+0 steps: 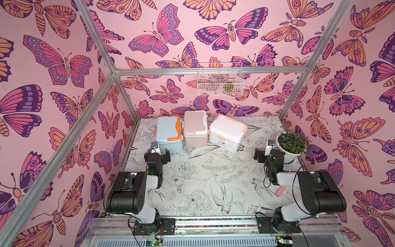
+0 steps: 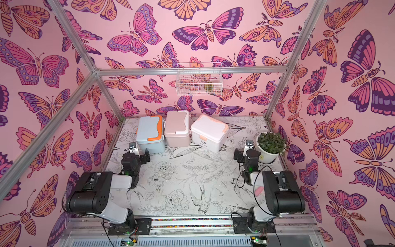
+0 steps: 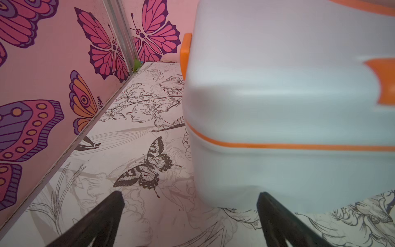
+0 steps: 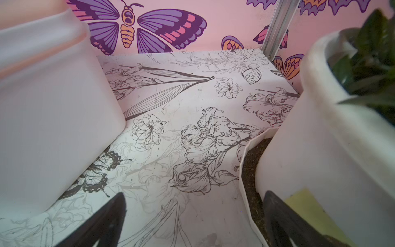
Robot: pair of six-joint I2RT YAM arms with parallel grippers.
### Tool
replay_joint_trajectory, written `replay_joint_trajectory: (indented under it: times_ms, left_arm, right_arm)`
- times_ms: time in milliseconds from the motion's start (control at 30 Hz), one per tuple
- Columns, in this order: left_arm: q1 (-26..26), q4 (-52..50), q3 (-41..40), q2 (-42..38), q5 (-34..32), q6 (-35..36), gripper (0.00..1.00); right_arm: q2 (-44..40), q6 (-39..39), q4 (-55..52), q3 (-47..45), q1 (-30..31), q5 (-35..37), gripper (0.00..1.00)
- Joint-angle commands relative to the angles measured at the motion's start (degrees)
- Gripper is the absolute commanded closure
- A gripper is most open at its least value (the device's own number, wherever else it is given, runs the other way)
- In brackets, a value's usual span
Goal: Open first aid kits and take out gauze
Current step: Adjust the first aid kit at the center of the board.
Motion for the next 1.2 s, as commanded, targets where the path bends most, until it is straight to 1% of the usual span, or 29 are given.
replay_joint_trajectory:
  times_ms: [0,1000,1067,1167]
  left_arm:
    - [-0.2,-0.4,-0.4,-0.2,-0.3,0.2,0.01]
    - [-0.3,-0.2,-0.4,-0.2,-0.5,0.2,0.01]
    - [-0.3,-0.3,-0.4,-0.2,-0.4,0.1,0.01]
    - [-0.9,1.8,-1.1,-0.6,-1.2,1.0,0.01]
  right_arm:
    - [-0.7,0.2,-0.8,0.9,-0.2,0.3,0.01]
    - [-0.9,-0.1,-0.7,0.6,-0.2,0.2,0.01]
    - [-1.5,-1.5,0.6,-0.2,-0.1,-2.4,0.01]
    - [-5.0,-2.0,0.1,-1.1,0.2,-2.1,0.01]
